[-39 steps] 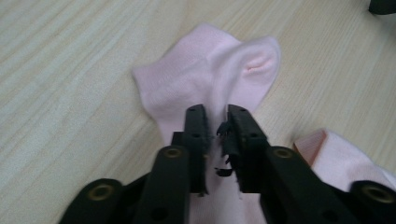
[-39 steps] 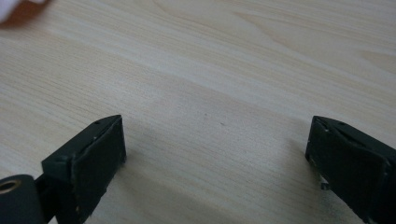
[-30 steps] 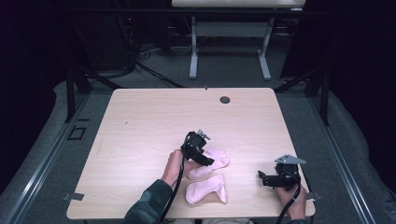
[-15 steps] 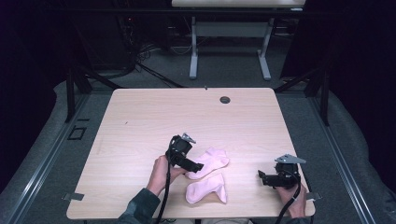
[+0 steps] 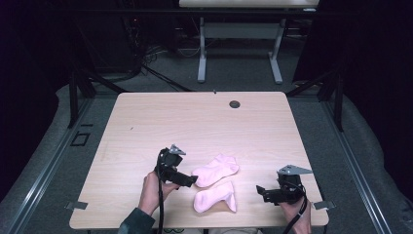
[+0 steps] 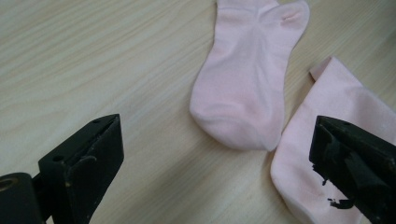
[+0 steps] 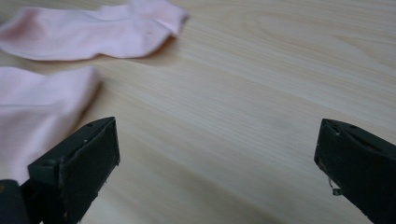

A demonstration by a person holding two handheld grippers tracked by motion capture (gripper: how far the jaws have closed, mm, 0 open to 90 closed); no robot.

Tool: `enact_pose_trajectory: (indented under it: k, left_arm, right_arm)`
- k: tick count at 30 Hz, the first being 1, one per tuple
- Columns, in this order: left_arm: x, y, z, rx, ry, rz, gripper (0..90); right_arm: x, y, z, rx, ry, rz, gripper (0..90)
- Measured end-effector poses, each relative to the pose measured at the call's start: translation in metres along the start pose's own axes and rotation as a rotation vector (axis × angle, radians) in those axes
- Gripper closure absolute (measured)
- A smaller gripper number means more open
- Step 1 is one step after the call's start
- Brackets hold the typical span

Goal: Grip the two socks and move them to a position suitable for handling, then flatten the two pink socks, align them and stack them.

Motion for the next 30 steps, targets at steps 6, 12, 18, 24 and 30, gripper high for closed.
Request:
enact_pose_trajectory:
  k: [6,12,18,24,30]
  left_arm:
    - [0.002,0.020,-0.002,-0.042,-0.011,-0.004,2.6]
    - [0.004,0.033,-0.007,-0.081,-0.011,-0.012,2.7]
    - [0.007,0.043,-0.015,-0.092,0.008,-0.011,5.1]
    - [0.014,0.051,-0.027,-0.091,0.055,0.002,16.6]
    - [0.021,0.052,-0.037,-0.078,0.075,0.020,27.8]
  right_arm:
    - [-0.011,-0.002,0.036,-0.055,-0.047,0.010,0.5]
    - [-0.012,0.002,0.055,-0.078,-0.078,0.034,2.8]
    - [-0.013,0.010,0.070,-0.101,-0.100,0.048,9.8]
    - [-0.010,0.017,0.079,-0.091,-0.113,0.048,15.5]
    - [-0.010,0.022,0.087,-0.105,-0.114,0.064,23.0]
Point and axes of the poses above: each handheld gripper's, and its own axes: x roughly forward along the jaws, y roughly out of its underside, z roughly to its left, the point moved 5 cm from there along x, roughly forward along the jaws, and after that the axes turned 15 degrees about y, right-handed, at the moved point
